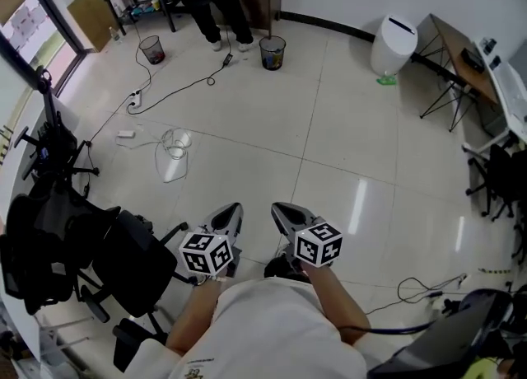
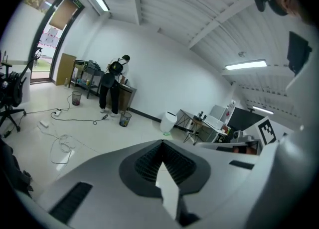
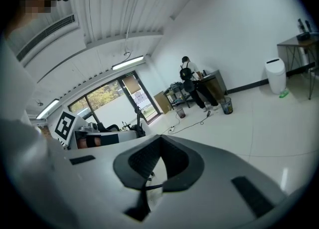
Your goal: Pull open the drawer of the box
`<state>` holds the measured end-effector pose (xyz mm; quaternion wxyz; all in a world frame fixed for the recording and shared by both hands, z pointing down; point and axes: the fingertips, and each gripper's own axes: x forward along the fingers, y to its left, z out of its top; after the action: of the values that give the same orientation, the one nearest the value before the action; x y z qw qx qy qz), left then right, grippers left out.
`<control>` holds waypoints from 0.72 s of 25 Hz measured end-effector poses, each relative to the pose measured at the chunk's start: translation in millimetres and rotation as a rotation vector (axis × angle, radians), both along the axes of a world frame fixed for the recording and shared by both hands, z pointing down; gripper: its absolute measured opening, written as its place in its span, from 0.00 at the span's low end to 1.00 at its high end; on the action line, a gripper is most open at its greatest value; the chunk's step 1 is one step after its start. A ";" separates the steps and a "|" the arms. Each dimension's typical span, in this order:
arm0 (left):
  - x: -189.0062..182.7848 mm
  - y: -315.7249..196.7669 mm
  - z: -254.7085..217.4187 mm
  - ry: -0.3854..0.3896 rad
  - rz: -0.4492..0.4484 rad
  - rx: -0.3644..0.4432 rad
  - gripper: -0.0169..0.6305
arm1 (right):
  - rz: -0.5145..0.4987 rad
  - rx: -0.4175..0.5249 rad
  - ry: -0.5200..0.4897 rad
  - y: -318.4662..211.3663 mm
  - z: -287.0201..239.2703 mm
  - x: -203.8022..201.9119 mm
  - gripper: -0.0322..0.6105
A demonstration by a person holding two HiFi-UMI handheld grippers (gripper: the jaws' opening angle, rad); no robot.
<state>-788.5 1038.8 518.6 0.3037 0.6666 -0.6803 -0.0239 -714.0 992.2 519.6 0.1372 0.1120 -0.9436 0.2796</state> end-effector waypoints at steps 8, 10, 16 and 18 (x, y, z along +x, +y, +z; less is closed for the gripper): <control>57.8 -80.6 -3.5 -0.008 0.143 0.011 0.03 | 0.151 -0.001 -0.011 -69.8 -2.8 64.7 0.03; 74.0 -97.1 -1.4 -0.002 0.172 0.007 0.03 | 0.185 -0.002 -0.007 -81.7 -2.6 85.2 0.03; 123.6 -132.9 -3.6 0.006 0.256 0.009 0.03 | 0.299 -0.044 -0.022 -111.3 4.0 144.6 0.03; 133.6 -139.4 -1.7 -0.002 0.282 -0.001 0.03 | 0.326 -0.055 -0.031 -116.4 5.0 155.9 0.03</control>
<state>-655.0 899.4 516.8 0.3037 0.7555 -0.5801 0.0201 -558.1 875.8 524.6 0.0786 0.2557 -0.9069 0.3255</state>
